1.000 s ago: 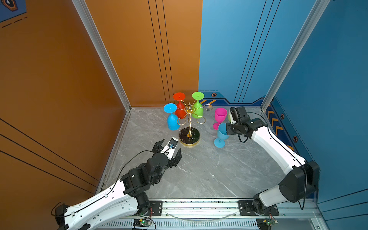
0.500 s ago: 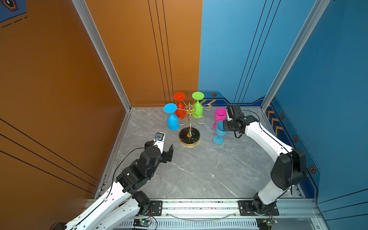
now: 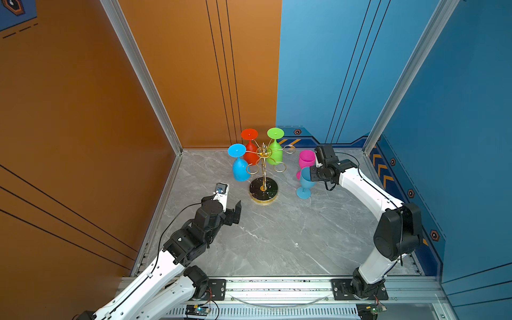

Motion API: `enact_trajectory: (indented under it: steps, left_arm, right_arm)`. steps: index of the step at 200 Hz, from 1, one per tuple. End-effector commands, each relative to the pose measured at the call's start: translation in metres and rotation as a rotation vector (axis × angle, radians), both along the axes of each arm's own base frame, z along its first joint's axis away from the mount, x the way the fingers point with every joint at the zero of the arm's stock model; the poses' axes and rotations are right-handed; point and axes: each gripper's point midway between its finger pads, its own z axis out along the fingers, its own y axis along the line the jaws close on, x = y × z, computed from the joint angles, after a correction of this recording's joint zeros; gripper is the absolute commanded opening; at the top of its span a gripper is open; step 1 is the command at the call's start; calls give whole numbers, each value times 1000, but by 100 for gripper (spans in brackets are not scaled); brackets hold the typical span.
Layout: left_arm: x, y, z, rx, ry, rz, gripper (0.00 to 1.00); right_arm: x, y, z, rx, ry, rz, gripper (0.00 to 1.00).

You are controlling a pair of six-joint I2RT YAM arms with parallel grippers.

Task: Take the wine glass off the wine glass rack
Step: 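Open the right gripper off the blue glass while the left moves toward the rack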

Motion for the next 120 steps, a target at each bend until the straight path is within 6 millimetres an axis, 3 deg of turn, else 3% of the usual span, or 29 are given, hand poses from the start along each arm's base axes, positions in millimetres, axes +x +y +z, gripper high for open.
enact_trajectory:
  steps: [1, 26, 72, 120]
  left_arm:
    - [-1, 1, 12, -40, -10, -4, 97]
    - [0, 3, 12, -53, -2, 1, 98]
    - [5, 11, 14, -85, 16, 37, 98]
    - [9, 18, 16, -132, 71, 47, 98]
  right_arm:
    - [9, -4, 9, 3, -30, -29, 1]
    - [9, -4, 6, 8, -23, -30, 13]
    - [8, -4, 7, 18, -23, -31, 25]
    - [1, -3, 28, 53, -61, -28, 37]
